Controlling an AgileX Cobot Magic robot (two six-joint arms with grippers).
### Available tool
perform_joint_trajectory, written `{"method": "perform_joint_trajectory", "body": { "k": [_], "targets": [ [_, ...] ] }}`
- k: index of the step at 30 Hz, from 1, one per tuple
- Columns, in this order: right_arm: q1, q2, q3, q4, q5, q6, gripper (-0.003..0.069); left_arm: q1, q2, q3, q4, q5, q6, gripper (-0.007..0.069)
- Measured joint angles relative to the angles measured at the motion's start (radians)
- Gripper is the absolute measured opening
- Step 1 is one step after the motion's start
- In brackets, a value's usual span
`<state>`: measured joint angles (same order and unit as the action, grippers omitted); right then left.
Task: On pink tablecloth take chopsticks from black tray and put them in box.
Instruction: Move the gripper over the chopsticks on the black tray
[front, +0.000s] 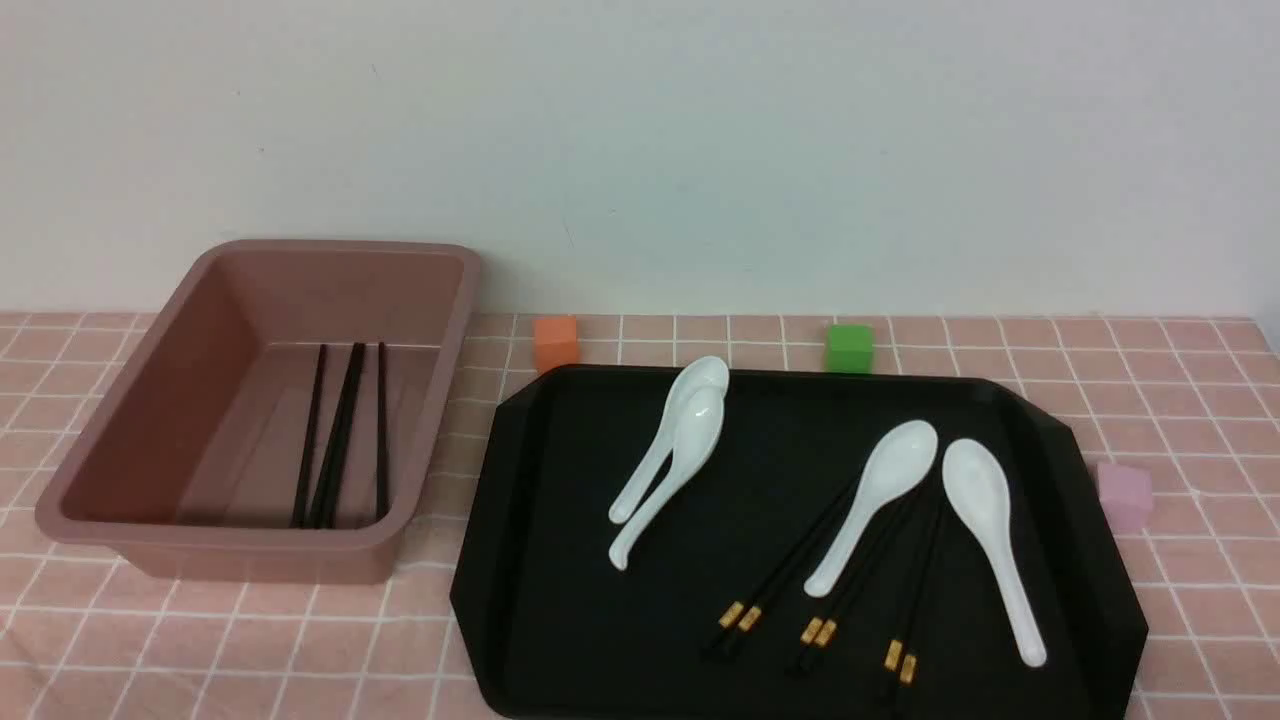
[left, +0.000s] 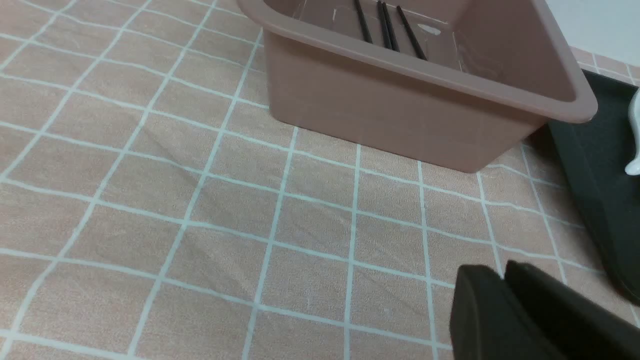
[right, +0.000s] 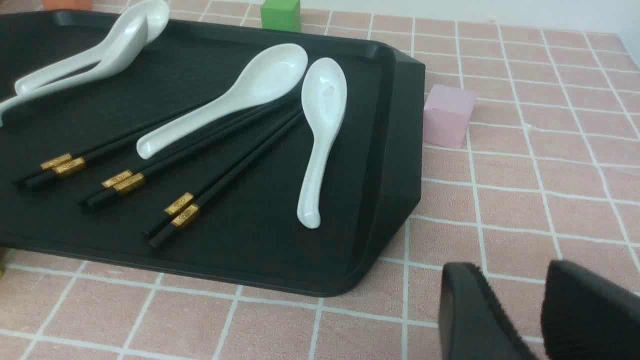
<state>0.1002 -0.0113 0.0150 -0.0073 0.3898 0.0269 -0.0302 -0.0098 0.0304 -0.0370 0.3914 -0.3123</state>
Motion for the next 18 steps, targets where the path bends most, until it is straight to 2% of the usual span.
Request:
{"method": "perform_joint_trajectory", "body": {
  "k": [18],
  "targets": [
    [0.0,0.0,0.0,0.0,0.0,0.0,0.024,0.0,0.0,0.0,0.0,0.0,0.0,0.0092]
  ]
}}
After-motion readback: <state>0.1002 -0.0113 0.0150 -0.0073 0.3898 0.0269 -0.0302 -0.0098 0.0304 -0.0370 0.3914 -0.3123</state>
